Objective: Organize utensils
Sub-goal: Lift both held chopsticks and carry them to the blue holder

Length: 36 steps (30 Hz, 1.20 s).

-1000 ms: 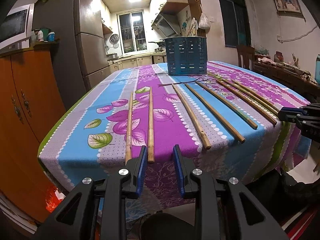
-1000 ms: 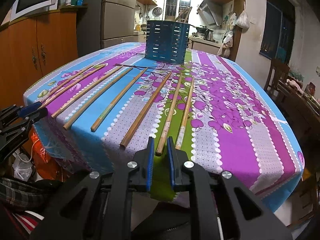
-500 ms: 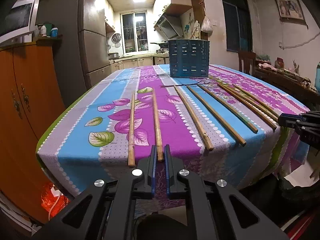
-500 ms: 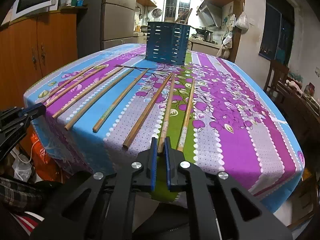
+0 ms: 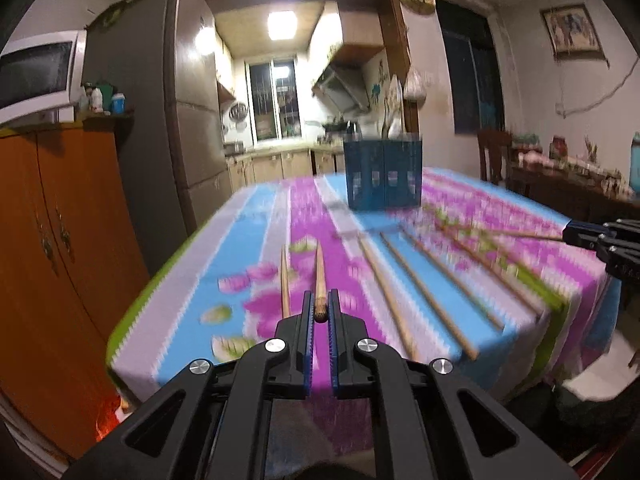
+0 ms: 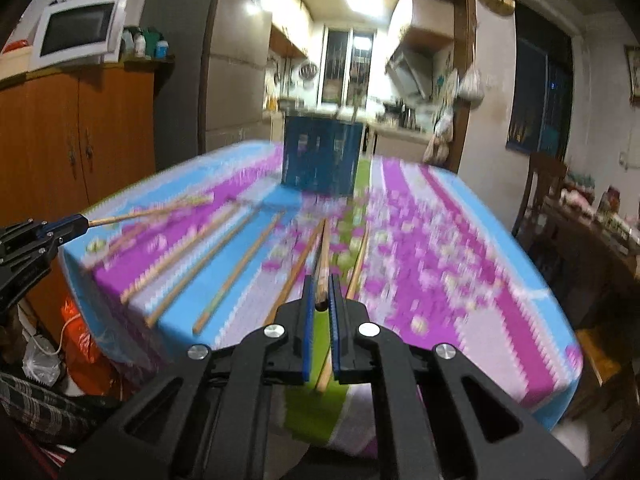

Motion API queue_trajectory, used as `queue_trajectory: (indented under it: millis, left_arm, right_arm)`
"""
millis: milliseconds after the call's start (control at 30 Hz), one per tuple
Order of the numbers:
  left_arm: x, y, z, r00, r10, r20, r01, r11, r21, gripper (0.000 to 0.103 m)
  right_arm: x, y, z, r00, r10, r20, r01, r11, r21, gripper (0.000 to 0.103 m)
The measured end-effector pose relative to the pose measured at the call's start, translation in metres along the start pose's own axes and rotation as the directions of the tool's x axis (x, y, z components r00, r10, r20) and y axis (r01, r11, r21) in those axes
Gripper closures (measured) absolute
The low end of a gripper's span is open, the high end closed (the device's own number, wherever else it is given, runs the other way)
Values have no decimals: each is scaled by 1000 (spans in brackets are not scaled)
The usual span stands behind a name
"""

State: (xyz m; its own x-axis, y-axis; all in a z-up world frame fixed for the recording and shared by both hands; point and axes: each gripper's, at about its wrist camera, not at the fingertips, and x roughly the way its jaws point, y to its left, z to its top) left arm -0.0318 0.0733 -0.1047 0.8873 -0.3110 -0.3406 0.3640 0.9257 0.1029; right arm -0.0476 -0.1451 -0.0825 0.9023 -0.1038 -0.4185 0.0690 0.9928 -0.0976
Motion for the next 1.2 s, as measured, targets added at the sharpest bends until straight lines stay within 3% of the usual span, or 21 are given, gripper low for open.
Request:
queue_trajectory:
  millis: [167, 367, 700, 1200]
  left_arm:
    - [-6, 9, 43, 996, -27, 86, 29, 999, -23, 95]
    - [4, 21, 92, 989, -66, 134, 73, 996, -48, 95]
    - [20, 27, 149, 977, -97, 189, 108, 993, -48, 95]
    - [25, 32, 183, 971, -198, 136, 210, 975, -74, 95]
  right_arm:
    - [-10, -9, 42, 991, -8, 134, 14, 999, -43, 98]
    - [-1, -28, 84, 977, 19, 211, -7, 998, -58, 98]
    - [12, -64, 130, 965, 119, 232, -121, 993, -9, 98]
    - [2, -71, 149, 955, 178, 236, -191, 981, 35, 98]
